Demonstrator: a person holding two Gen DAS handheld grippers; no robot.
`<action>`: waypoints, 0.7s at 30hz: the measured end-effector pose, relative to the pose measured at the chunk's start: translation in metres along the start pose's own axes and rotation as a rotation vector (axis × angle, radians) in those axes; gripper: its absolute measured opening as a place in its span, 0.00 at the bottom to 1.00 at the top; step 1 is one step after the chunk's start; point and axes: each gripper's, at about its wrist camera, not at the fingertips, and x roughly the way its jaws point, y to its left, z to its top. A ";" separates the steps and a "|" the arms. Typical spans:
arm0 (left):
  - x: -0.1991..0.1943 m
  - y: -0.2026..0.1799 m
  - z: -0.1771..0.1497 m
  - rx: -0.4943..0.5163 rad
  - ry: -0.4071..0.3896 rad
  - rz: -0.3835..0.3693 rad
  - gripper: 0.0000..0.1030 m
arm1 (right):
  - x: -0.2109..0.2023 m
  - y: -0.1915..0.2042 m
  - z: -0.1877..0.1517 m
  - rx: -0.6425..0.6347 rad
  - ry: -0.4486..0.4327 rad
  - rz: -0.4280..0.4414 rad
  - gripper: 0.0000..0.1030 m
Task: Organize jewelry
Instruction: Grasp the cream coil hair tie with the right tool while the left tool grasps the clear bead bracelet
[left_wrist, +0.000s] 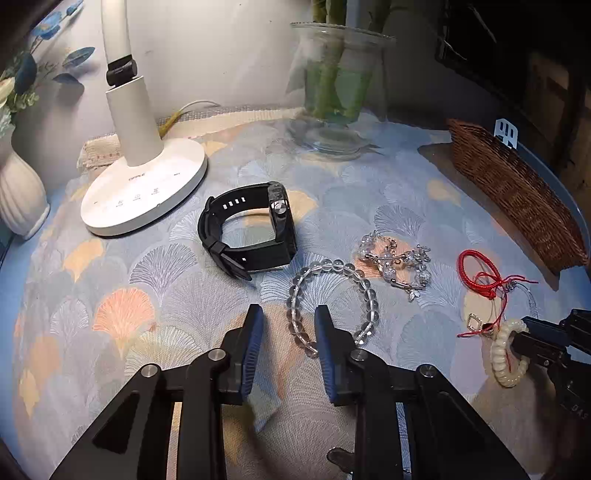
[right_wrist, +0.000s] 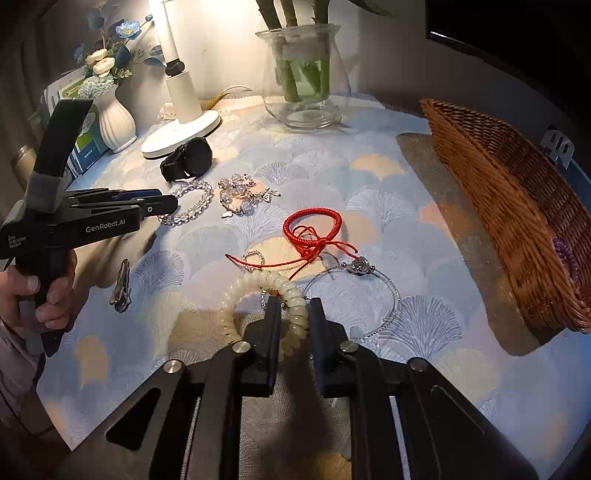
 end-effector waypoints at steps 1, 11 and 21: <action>0.000 -0.002 0.000 0.008 -0.002 0.008 0.20 | 0.001 -0.001 0.001 0.008 0.004 0.004 0.15; -0.004 -0.003 -0.001 0.014 -0.007 -0.023 0.07 | -0.009 -0.003 0.000 0.013 -0.048 0.062 0.13; -0.043 0.002 0.000 -0.026 -0.080 -0.157 0.07 | -0.030 -0.013 -0.001 0.065 -0.148 0.179 0.13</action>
